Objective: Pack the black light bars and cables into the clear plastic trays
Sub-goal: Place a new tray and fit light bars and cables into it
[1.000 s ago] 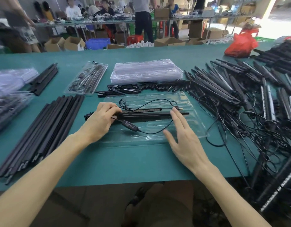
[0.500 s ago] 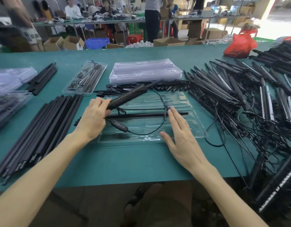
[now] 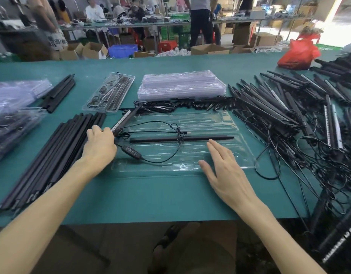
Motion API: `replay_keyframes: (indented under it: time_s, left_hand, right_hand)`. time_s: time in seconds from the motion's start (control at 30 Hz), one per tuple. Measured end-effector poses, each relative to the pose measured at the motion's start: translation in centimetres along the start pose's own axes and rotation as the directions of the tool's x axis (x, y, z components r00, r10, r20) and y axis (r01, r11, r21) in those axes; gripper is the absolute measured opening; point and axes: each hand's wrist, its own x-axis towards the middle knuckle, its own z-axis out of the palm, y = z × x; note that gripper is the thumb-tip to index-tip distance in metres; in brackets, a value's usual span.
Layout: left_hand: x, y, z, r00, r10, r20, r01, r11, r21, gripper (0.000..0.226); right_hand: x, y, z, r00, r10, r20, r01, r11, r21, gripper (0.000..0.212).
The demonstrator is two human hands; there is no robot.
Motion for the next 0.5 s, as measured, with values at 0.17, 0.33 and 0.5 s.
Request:
replay_keyframes:
  time_s: [0.17, 0.33, 0.5]
  left_hand:
    - [0.1, 0.9, -1.9, 0.985, -0.03, 0.17, 0.007, 0.991, 0.134, 0.028]
    - [-0.6, 4.2, -4.0, 0.936, 0.164, 0.313, -0.241, 0.944, 0.226, 0.049]
    - [-2.5, 10.4, -2.3, 0.779, 0.619, 0.095, -0.596, 0.779, -0.193, 0.056]
  right_hand:
    - [-0.1, 0.0, 0.0, 1.0, -0.001, -0.012, 0.001, 1.0, -0.02, 0.064]
    - [-0.2, 0.0, 0.1, 1.0, -0.006, -0.014, 0.005, 0.999, -0.037, 0.063]
    - [-0.1, -0.1, 0.2, 1.0, -0.005, -0.024, 0.005, 1.0, -0.03, 0.063]
